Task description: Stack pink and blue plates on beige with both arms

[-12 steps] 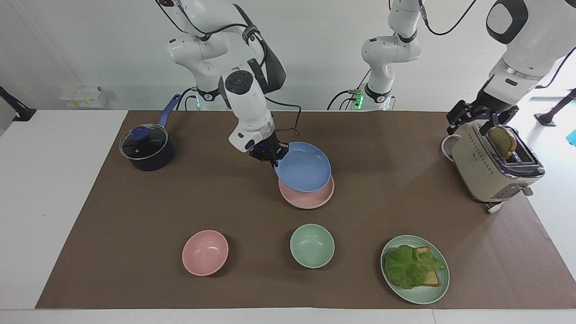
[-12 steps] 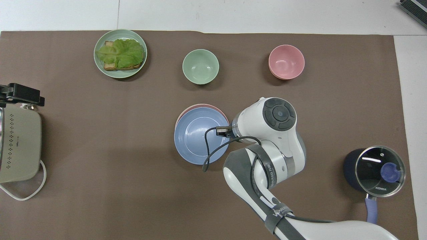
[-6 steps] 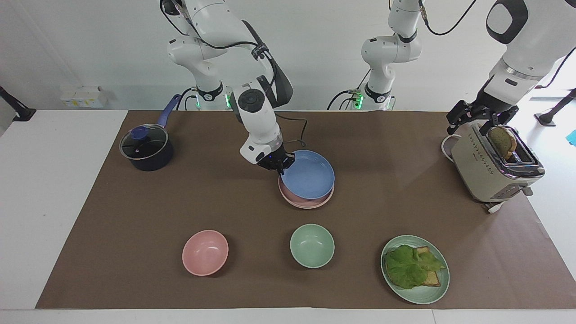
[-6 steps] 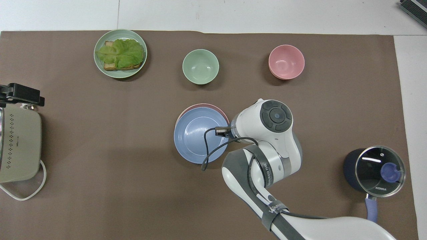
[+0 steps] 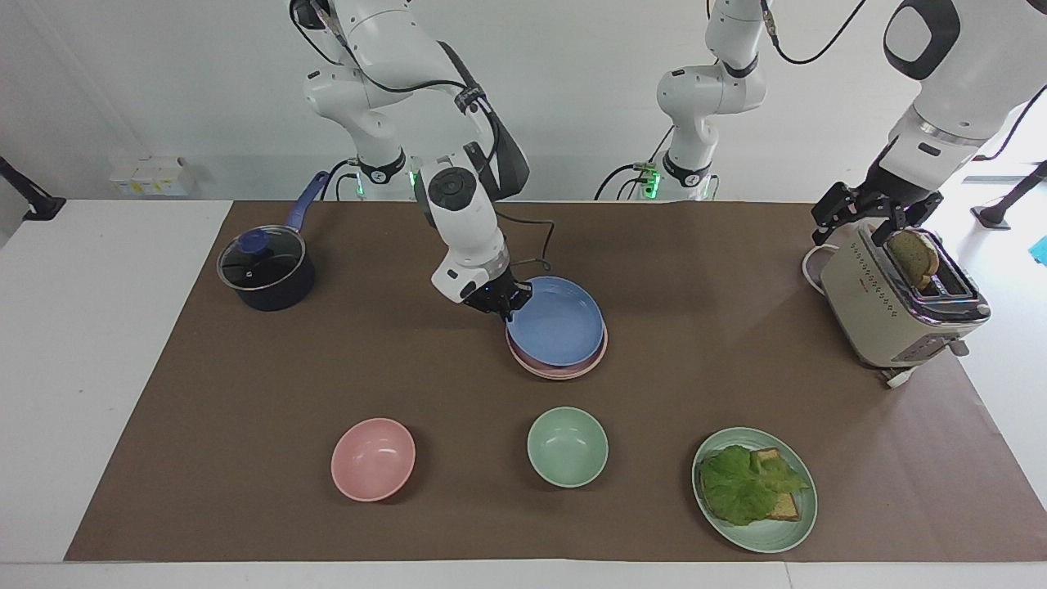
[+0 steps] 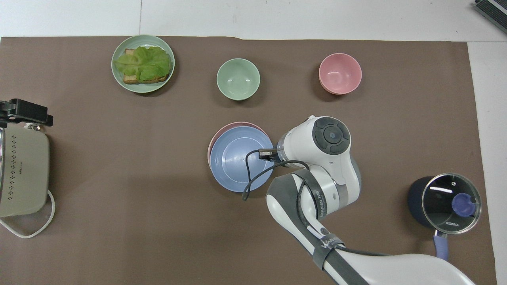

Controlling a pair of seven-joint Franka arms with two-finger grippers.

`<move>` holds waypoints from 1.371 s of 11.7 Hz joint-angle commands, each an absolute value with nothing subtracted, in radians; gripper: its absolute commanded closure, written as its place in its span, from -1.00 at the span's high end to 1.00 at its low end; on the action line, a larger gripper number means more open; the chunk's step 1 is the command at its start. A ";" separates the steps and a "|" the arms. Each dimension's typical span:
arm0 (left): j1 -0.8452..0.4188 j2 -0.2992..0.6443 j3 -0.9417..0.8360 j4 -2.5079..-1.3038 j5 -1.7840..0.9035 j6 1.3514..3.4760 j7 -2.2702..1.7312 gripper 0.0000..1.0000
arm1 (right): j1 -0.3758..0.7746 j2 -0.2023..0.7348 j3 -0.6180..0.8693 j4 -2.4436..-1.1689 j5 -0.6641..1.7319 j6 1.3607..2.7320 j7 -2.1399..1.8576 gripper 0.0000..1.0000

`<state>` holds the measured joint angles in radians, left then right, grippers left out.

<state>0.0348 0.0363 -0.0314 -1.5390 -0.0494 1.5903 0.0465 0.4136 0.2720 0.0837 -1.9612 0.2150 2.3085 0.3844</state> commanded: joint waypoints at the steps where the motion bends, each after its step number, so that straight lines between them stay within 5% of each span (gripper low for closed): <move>1: 0.037 0.028 -0.032 -1.545 -0.032 1.577 0.055 1.00 | 0.405 0.288 0.087 -1.947 0.236 2.332 0.348 -0.27; 3: 0.037 0.028 -0.032 -1.545 -0.032 1.577 0.055 1.00 | 0.405 0.290 0.087 -1.941 0.236 2.332 0.350 0.73; 4: 0.037 0.028 -0.032 -1.545 -0.032 1.577 0.055 1.00 | 0.405 0.290 0.087 -1.936 0.220 2.332 0.351 1.00; 8: 0.037 0.028 -0.032 -1.543 -0.032 1.577 0.055 1.00 | 0.342 0.214 0.069 -1.925 0.074 2.298 0.348 1.00; 16: 0.037 0.028 -0.032 -1.543 -0.032 1.577 0.055 1.00 | 0.129 0.037 0.067 -1.845 0.021 1.925 0.295 1.00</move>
